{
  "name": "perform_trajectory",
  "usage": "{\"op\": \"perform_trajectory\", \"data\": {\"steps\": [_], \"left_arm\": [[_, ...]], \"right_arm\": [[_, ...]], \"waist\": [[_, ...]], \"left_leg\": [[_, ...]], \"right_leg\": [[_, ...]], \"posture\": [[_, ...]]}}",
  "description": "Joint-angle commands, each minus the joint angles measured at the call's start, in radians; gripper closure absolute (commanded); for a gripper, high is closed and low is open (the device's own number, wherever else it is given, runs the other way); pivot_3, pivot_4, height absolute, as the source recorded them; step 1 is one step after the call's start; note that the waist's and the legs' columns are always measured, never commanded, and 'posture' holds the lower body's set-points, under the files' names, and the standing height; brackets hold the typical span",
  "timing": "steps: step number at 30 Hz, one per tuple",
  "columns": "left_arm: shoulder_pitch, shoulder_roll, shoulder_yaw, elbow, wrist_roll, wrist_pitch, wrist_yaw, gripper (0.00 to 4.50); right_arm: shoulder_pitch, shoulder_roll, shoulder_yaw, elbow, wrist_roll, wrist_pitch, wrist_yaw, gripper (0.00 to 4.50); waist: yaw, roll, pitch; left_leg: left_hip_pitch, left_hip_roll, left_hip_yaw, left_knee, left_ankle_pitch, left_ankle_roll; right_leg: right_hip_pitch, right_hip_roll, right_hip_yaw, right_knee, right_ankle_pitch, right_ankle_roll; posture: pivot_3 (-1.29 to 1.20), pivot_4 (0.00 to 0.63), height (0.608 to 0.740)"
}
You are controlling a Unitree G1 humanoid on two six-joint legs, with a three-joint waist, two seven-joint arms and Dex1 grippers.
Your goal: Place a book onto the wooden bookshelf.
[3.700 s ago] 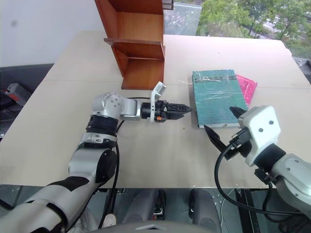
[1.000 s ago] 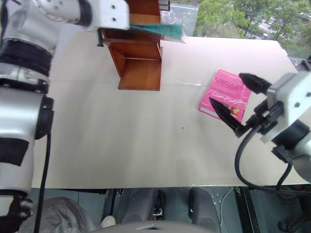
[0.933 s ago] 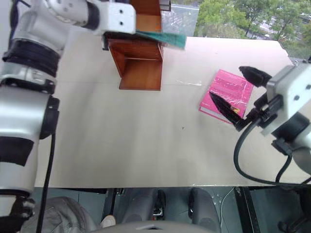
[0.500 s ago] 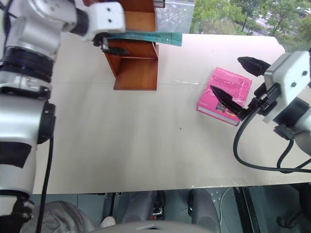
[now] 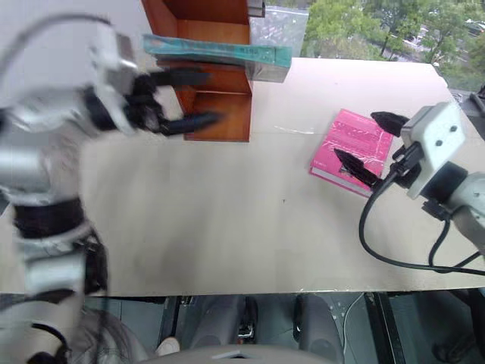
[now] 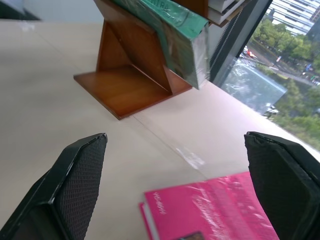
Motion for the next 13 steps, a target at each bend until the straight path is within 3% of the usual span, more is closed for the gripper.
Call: {"op": "perform_trajectory", "data": {"steps": [1, 3, 6, 9, 13], "left_arm": [[0.104, -0.051, -0.041, -0.067, 0.020, -0.023, 0.165, 0.05], [0.209, -0.051, -0.072, -0.049, 0.108, -0.144, 0.226, 0.05], [0.322, -0.030, -0.047, -0.048, 0.107, -0.213, 0.240, 0.05], [0.447, 0.067, -0.014, -0.025, 0.113, -0.274, 0.180, 0.05], [0.491, 0.164, 0.024, 0.026, 0.072, -0.314, 0.120, 0.05]], "right_arm": [[0.043, 0.035, 0.001, -0.021, -0.084, 0.002, -0.026, 0.00], [0.146, 0.045, -0.067, -0.048, -0.092, 0.020, -0.013, 0.00], [0.322, 0.054, -0.215, -0.117, -0.082, 0.052, 0.033, 0.00], [0.495, 0.080, -0.385, -0.186, -0.061, 0.090, 0.079, 0.00], [0.593, 0.100, -0.480, -0.218, -0.047, 0.110, 0.124, 0.00]], "waist": [[-0.006, 0.001, 0.000], [-0.006, 0.002, 0.000], [-0.005, 0.006, -0.002], [-0.006, 0.009, -0.003], [-0.007, 0.010, -0.004]], "left_leg": [[-0.001, 0.000, 0.000, 0.000, 0.000, -0.001], [0.000, 0.000, 0.000, -0.001, 0.002, -0.003], [0.004, 0.000, 0.002, -0.009, 0.003, -0.005], [0.004, 0.000, 0.002, -0.010, 0.003, -0.005], [0.005, 0.001, 0.003, -0.010, 0.000, -0.009]], "right_leg": [[-0.001, 0.000, 0.000, 0.001, 0.000, 0.000], [-0.002, 0.002, 0.000, 0.002, 0.000, 0.000], [-0.002, 0.002, -0.001, 0.003, 0.000, -0.001], [-0.003, 0.002, -0.001, 0.002, 0.000, -0.001], [-0.002, 0.002, -0.001, 0.000, -0.004, -0.002]], "posture": [[0.00, 0.150, 0.738], [0.00, 0.150, 0.738], [0.00, 0.150, 0.738], [0.00, 0.150, 0.738], [0.00, 0.150, 0.738]]}}
